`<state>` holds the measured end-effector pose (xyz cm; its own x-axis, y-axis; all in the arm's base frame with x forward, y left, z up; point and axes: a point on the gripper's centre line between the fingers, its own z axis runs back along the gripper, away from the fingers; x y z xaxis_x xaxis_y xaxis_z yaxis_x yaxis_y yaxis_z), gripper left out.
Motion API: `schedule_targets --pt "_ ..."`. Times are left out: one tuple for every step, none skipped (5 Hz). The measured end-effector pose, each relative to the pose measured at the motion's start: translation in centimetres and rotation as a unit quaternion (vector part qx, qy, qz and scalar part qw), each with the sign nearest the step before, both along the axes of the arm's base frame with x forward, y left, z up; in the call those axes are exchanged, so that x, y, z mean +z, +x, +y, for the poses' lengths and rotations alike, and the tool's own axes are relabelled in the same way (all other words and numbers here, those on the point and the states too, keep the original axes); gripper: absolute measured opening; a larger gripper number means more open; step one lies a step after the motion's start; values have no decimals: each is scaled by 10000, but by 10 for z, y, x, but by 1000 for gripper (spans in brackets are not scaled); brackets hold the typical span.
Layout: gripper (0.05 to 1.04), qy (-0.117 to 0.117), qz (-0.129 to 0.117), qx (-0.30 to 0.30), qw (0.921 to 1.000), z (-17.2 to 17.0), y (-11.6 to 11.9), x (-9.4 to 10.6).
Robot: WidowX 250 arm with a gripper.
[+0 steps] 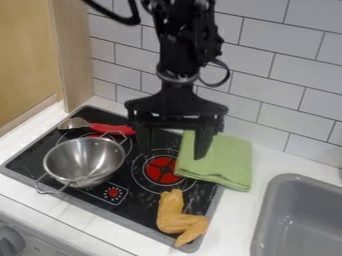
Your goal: Move chicken wings to the right side of the burner
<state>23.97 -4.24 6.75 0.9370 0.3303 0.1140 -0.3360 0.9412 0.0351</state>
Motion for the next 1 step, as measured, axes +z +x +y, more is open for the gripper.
schedule_targets --pt "998 30 423 -555 9976 36 3 5"
